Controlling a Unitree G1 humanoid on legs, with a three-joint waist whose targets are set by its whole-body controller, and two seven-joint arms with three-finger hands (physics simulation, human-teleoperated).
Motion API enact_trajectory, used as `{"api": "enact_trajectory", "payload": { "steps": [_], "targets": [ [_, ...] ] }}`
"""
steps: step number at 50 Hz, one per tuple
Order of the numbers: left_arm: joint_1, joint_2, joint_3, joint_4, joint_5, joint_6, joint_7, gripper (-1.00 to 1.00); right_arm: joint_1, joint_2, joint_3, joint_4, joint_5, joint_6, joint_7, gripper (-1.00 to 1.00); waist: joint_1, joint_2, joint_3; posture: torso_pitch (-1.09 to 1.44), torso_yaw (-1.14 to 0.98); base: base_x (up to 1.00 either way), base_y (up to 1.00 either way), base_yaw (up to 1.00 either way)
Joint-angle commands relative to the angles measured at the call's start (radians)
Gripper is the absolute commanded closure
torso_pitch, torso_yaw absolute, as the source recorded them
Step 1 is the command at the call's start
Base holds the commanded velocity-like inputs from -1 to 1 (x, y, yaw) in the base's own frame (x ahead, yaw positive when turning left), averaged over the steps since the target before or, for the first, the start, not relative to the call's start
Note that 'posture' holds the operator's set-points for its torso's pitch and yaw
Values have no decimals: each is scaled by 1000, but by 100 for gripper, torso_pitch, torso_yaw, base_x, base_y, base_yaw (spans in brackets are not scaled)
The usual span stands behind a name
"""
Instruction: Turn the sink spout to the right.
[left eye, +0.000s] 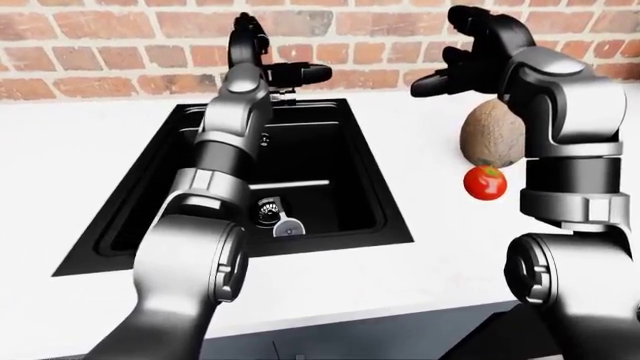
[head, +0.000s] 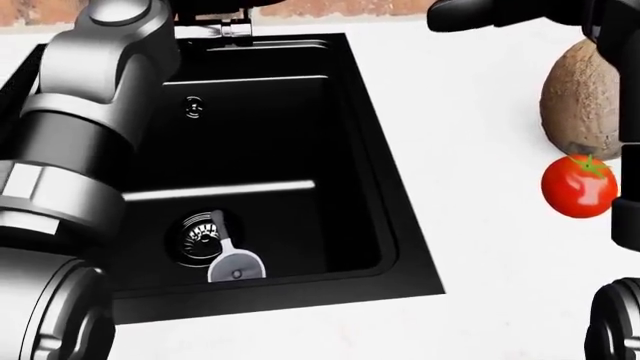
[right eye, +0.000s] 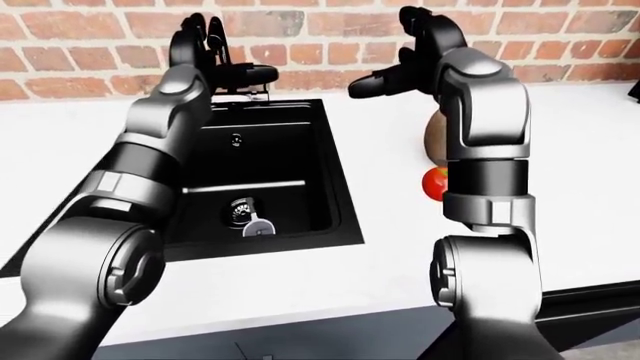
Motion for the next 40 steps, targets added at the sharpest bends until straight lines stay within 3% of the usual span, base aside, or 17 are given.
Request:
{"api": "enact_trajectory", "payload": {
  "steps": [1,40],
  "targets": [
    [-45,5,-2,-41,3,-26,0,-100,-41,-12,-9,-34,-1,-26,-3,-100,0,-3,-30,-12,0,0,0,0],
    [-45,-63,-26,-125,4,44,32,-100,-23,-25,-15,-103,2,19,0,-100,2,-10,-26,-12,0,0,0,0]
  ]
}}
